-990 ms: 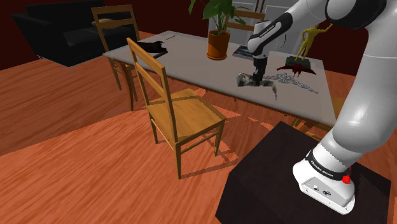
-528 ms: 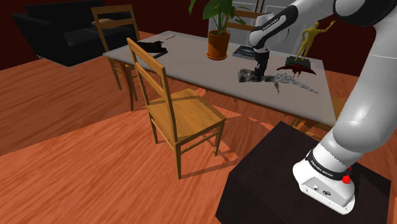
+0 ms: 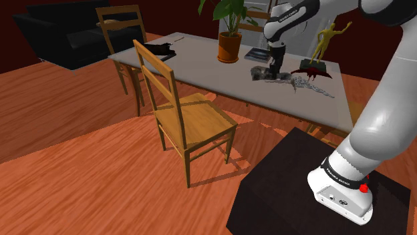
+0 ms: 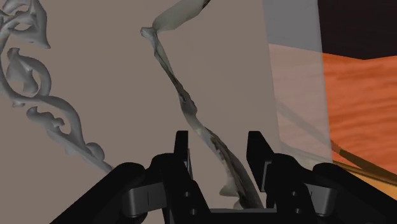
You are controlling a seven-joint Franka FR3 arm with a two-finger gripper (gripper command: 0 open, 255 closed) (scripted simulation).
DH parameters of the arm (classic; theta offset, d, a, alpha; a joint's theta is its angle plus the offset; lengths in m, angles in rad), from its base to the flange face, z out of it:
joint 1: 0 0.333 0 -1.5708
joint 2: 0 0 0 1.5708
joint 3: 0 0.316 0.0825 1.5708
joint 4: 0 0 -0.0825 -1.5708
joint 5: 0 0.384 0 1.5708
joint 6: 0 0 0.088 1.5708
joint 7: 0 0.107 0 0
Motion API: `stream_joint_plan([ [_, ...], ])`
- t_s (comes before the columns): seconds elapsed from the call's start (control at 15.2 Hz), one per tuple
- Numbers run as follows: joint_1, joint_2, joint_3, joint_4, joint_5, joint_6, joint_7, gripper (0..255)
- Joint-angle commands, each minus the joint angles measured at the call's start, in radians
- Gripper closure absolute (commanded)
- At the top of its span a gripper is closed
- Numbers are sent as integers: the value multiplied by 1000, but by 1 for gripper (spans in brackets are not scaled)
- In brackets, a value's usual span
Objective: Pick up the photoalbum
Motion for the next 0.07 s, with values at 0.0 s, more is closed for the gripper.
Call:
stream_joint_plan([
  [0.0, 1, -2, 0, 6, 0, -9, 0, 255],
])
